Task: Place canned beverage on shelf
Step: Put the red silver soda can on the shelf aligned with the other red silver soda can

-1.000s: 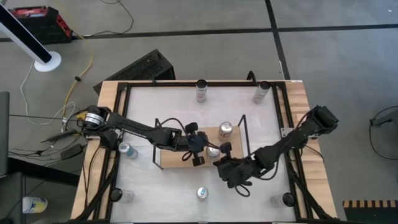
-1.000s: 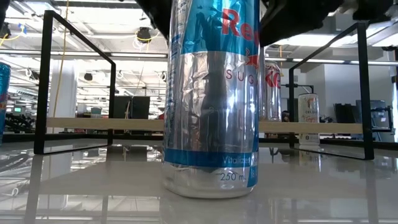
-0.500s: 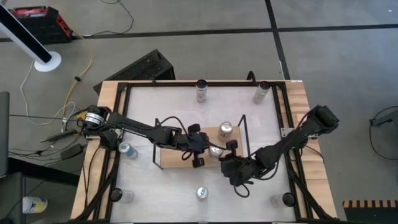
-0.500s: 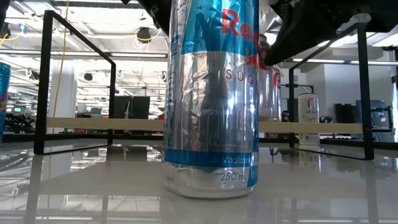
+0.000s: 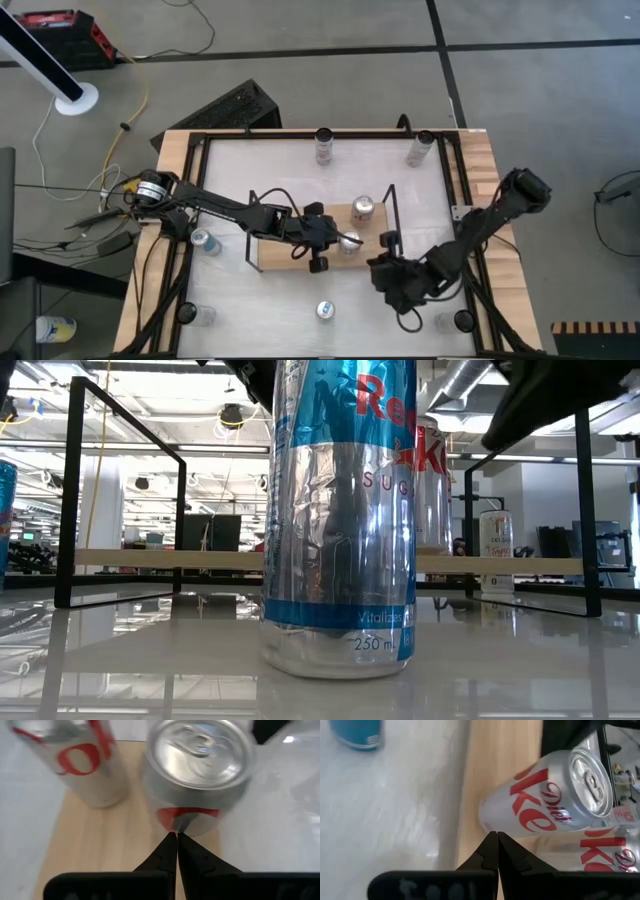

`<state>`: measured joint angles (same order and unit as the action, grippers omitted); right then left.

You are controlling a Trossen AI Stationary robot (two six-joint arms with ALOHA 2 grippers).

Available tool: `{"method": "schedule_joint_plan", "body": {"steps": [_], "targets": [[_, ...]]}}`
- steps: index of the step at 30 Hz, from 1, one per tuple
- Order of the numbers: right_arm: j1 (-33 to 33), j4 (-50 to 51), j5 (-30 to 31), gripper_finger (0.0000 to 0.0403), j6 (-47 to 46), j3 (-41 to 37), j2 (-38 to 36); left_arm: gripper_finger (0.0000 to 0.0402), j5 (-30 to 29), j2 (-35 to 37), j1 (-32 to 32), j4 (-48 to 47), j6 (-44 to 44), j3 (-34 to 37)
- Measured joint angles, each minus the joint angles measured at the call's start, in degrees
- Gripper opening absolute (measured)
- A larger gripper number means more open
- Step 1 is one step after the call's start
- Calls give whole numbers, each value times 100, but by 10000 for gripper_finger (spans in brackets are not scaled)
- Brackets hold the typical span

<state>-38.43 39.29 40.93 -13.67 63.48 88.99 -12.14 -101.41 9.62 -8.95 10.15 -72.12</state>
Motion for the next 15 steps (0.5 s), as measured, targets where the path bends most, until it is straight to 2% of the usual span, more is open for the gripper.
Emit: {"method": "schedule_joint_plan", "body": {"steps": [5,15], "targets": [[-267,37,309,24,-24,0,-27,0,202,0,-66,1,27,0],[-196,119,319,24,-149,0,-35,0,439,-2,-68,222,46,-2]]}}
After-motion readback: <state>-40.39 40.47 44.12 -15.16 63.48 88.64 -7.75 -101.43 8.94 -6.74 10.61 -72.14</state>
